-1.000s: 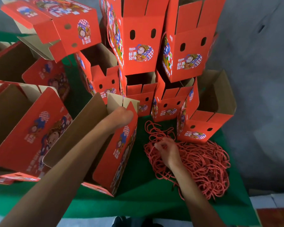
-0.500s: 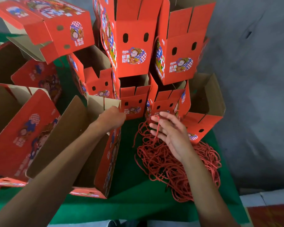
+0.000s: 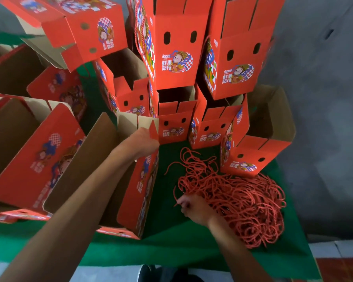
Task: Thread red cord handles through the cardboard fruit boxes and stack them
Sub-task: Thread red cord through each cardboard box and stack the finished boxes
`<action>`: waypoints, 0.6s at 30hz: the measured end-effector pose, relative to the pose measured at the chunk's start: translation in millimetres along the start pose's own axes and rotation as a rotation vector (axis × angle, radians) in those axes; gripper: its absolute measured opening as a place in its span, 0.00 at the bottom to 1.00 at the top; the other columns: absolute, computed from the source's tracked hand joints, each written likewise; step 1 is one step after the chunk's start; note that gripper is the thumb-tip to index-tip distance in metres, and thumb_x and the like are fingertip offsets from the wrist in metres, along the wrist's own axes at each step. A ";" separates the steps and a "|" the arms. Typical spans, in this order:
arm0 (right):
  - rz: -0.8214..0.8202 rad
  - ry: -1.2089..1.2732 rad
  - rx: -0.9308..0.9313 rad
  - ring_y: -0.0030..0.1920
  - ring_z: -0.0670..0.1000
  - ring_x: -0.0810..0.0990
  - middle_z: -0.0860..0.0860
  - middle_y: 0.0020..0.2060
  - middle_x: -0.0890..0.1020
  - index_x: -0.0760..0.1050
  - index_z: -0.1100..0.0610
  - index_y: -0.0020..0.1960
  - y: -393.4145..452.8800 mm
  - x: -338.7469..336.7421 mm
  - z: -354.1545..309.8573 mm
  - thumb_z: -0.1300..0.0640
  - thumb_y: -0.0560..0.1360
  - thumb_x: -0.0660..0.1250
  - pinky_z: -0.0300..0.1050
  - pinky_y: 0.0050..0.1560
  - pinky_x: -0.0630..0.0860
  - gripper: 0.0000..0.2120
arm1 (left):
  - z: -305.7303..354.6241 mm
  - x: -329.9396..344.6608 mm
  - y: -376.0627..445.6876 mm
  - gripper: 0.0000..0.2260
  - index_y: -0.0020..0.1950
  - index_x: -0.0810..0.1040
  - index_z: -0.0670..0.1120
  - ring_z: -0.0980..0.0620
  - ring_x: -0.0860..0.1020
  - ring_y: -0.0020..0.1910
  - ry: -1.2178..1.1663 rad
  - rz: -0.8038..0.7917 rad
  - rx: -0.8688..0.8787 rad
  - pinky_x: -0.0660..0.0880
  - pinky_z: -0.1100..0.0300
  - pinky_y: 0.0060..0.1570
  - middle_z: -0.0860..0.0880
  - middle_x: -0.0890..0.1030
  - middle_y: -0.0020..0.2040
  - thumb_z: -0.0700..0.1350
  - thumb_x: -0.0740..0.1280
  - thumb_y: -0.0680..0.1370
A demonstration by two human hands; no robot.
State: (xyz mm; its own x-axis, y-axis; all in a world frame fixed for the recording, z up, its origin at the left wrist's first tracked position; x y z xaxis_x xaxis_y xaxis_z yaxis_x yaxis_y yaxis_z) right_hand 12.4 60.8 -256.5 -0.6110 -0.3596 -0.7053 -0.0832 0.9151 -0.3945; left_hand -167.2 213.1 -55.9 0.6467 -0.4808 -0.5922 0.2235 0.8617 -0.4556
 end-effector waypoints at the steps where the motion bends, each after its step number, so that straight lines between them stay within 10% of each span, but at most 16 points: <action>1: -0.075 -0.038 -0.025 0.51 0.52 0.79 0.57 0.55 0.81 0.78 0.59 0.67 0.3 9.0 -0.7 0.63 0.82 0.66 0.44 0.52 0.75 0.14 | -0.7 -0.7 2.0 0.06 0.42 0.74 0.46 0.51 0.81 0.36 0.009 -0.017 -0.012 0.73 0.66 0.25 0.48 0.81 0.38 0.39 0.65 0.78; 11: -0.006 -0.369 -0.001 0.60 0.59 0.78 0.56 0.62 0.73 0.74 0.59 0.62 15.0 25.9 -17.7 0.53 0.85 0.60 0.53 0.57 0.76 0.12 | -25.5 -7.2 14.5 0.15 0.58 0.75 0.46 0.42 0.85 0.46 -0.102 -0.140 -0.130 0.83 0.46 0.48 0.43 0.85 0.49 0.38 0.69 0.73; 18: 0.350 0.286 -0.175 0.42 0.47 0.81 0.43 0.43 0.82 0.77 0.51 0.52 40.7 -26.2 -71.8 0.49 0.82 0.63 0.46 0.43 0.77 0.07 | -39.0 -10.8 21.7 0.18 0.63 0.73 0.50 0.42 0.85 0.51 -0.187 -0.246 -0.199 0.81 0.43 0.56 0.44 0.86 0.52 0.41 0.70 0.75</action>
State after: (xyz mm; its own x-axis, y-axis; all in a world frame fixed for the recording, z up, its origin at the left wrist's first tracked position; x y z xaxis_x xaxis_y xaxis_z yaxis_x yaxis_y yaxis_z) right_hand -31.5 120.6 -211.8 -0.8157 0.0176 -0.5783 0.0496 0.9980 -0.0395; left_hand -197.7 230.7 -85.3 0.7178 -0.6155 -0.3254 0.2543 0.6668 -0.7005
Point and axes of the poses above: each hand's wrist, its own y-axis towards the middle knuckle, its own x-axis out of the palm, z = x × y, the point moved 4 cm from there along y, towards the middle knuckle
